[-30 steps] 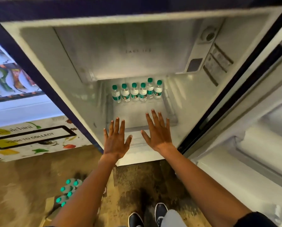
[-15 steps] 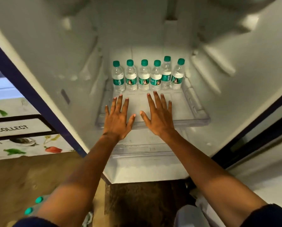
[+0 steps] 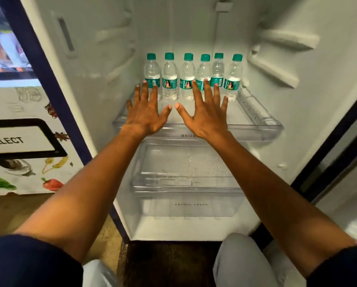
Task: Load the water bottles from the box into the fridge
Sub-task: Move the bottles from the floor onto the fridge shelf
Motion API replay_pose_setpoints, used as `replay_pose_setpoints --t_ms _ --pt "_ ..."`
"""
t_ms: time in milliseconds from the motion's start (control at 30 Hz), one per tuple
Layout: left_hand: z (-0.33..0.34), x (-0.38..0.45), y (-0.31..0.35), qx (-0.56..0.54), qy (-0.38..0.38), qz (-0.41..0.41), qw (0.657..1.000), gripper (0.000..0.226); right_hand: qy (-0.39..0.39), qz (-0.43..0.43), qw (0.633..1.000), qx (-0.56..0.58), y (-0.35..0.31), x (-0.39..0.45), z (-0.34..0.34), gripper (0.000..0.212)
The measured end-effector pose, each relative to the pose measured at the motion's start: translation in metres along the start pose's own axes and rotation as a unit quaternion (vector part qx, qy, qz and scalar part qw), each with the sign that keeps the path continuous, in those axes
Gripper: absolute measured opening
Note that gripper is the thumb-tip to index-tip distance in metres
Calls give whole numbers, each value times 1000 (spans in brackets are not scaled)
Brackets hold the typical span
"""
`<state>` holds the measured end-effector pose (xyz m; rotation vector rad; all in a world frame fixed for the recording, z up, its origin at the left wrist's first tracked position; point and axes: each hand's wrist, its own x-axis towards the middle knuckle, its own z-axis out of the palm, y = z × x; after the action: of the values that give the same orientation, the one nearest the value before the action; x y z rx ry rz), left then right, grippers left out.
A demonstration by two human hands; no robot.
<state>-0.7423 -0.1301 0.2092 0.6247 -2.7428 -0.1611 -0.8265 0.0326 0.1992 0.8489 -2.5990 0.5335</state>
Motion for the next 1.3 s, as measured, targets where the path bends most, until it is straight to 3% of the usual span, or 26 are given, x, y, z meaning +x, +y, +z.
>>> replay_pose_setpoints --t_ms 467,1300 --pt "-4 2 5 2 -62 -26 998 83 -17 11 999 26 5 1 -3 85" --pt "-1 -1 4 -32 -47 -25 998 86 -58 40 997 18 0 3 -1 87"
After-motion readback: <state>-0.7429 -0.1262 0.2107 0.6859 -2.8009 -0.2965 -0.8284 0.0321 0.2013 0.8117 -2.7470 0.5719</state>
